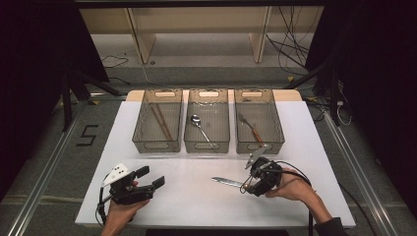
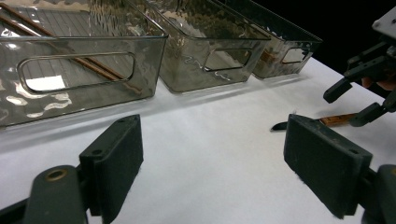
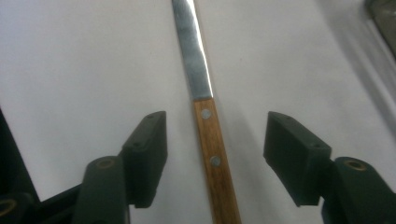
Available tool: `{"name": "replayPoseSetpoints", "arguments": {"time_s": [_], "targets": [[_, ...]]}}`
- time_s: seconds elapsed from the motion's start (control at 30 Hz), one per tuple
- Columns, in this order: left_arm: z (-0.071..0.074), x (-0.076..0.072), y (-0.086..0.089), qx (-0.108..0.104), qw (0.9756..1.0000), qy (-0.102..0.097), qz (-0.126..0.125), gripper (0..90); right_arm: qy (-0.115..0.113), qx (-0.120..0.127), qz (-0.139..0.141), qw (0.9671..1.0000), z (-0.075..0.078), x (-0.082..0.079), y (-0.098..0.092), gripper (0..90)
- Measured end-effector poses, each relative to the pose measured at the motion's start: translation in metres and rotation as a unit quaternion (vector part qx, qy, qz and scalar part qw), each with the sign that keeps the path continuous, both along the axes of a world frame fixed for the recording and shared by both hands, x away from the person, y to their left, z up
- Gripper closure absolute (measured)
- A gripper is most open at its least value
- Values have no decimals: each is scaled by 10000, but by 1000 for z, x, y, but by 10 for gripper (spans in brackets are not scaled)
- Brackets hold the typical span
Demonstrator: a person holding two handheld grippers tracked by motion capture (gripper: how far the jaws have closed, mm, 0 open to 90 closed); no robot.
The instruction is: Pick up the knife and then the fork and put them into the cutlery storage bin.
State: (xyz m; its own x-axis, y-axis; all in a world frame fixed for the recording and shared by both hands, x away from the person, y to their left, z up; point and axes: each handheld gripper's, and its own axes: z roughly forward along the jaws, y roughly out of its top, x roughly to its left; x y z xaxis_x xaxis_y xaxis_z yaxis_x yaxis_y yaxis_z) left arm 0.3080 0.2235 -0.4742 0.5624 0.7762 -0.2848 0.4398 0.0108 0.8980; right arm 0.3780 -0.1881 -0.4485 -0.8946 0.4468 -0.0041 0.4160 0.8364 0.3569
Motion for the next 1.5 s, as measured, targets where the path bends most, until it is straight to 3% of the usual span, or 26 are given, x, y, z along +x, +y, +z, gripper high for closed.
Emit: {"name": "replayPoseSetpoints", "arguments": {"time_s": [0.3,0.57,0.7,0.97,1.33,1.5], "targets": [[0,0,0,2,10000,0,-3,196,50,-358,115,9993,-11,2,5,545],[0,0,0,6,10000,2,-6,196,46,-409,295,9987,-13,3,6,704],[0,0,0,7,10000,1,-5,196,93,-423,363,9984,-12,2,7,754],[0,0,0,-2,10000,-10,-2,196,80,-518,470,9975,-12,2,10,768],[0,0,0,1,10000,0,5,196,-97,-281,468,9985,-7,0,6,772],[0,0,0,-2,10000,-2,6,196,-160,23,344,9993,3,0,4,772]]}}
